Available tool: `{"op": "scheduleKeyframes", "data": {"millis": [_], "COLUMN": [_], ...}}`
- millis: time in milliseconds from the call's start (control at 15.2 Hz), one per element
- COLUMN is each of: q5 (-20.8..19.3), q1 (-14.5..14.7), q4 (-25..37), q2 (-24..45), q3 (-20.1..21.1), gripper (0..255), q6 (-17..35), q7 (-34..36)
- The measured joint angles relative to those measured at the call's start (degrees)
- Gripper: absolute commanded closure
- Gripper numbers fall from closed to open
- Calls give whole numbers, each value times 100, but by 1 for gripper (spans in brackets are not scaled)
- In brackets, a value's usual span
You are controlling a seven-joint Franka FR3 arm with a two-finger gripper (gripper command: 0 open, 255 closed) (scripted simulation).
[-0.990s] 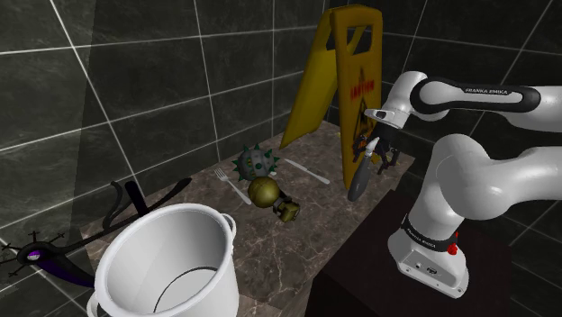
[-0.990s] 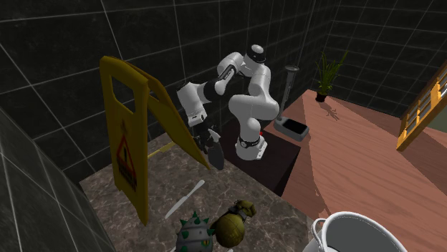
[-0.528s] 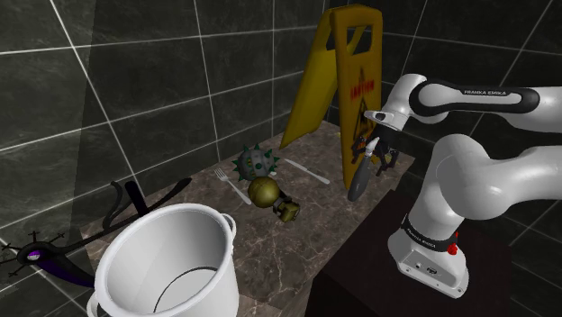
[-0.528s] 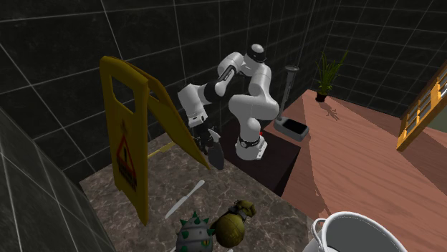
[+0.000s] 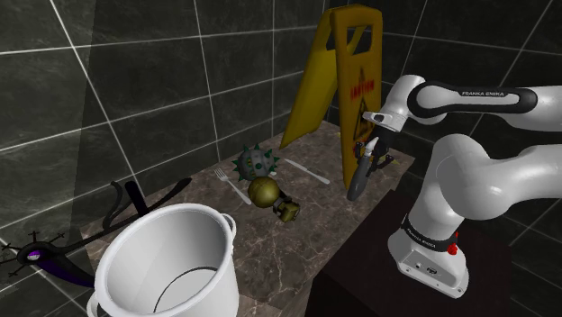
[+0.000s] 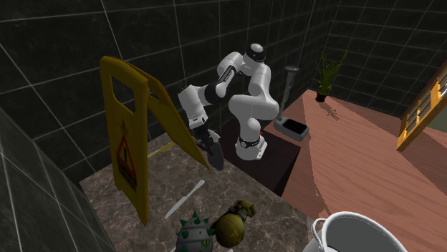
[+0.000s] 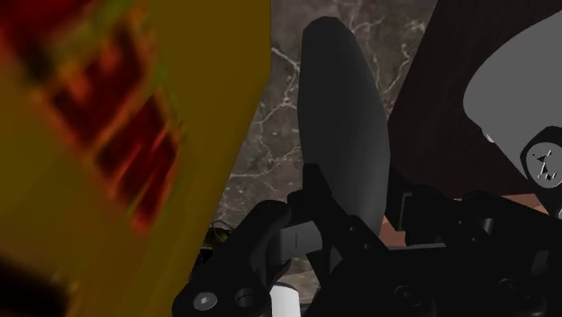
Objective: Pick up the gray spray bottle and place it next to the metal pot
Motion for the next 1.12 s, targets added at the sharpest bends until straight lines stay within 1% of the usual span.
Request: {"op": "scheduleKeyframes", "data": {"millis": [198,330,462,990,1122], "q5": [-3,33,134,721,849], "q1": [16,-32,-74,-38,18], "q4": [8,-12,2,269,371], "q2": [7,-28,-100,-411,-445], "q3": [-6,50,186,913,1057], "gripper": [255,255,255,255,255], "q6": [13,-49,-171,-730,-838], "q7": [4,1,23,236,286]}}
